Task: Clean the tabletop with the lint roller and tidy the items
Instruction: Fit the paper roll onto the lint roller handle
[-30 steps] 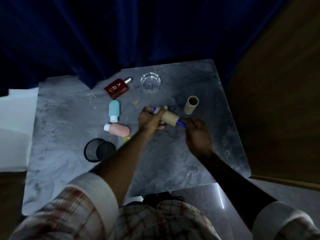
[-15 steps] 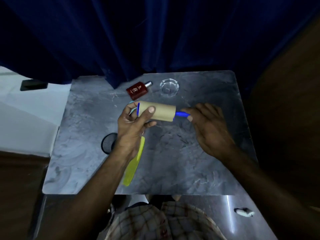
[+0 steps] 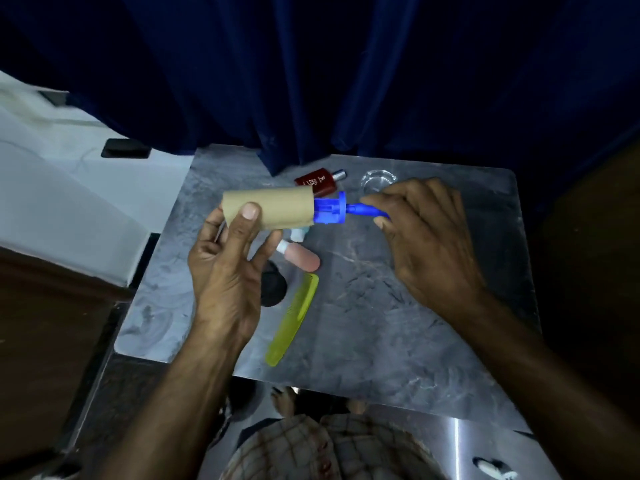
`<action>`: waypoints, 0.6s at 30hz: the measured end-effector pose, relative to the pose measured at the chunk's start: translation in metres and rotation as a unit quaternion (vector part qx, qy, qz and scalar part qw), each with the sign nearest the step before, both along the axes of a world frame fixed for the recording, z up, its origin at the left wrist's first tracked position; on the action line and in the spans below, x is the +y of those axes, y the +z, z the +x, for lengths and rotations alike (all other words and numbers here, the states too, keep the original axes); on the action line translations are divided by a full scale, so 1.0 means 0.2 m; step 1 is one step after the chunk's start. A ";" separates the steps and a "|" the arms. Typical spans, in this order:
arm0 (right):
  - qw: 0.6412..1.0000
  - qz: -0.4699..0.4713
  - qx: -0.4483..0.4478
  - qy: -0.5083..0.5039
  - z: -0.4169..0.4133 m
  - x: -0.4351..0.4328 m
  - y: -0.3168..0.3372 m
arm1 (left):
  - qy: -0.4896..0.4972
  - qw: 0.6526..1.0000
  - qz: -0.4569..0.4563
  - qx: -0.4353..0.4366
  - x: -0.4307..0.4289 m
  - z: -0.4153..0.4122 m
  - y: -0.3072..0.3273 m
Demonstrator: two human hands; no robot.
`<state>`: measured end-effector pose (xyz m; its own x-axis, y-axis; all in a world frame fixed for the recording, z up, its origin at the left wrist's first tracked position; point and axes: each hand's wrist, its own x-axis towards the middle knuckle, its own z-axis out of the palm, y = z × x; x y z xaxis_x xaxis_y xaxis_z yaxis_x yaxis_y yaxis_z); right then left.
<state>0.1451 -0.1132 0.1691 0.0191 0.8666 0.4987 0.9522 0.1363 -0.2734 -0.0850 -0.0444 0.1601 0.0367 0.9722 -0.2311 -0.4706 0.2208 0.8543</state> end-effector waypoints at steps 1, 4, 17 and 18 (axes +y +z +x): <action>1.000 0.006 -0.001 0.004 -0.02 0.02 0.01 | 0.011 1.000 0.006 0.011 0.01 -0.03 0.02; 0.999 0.003 -0.003 0.040 -0.09 0.06 0.05 | 0.034 0.998 0.028 0.037 0.03 -0.13 0.06; 0.984 -0.084 0.018 0.158 -0.58 0.30 0.18 | 0.071 0.996 0.048 -0.021 0.02 -0.75 0.06; 0.983 -0.078 0.020 0.162 -0.62 0.32 0.18 | 0.070 0.996 0.047 -0.029 0.01 -0.80 0.06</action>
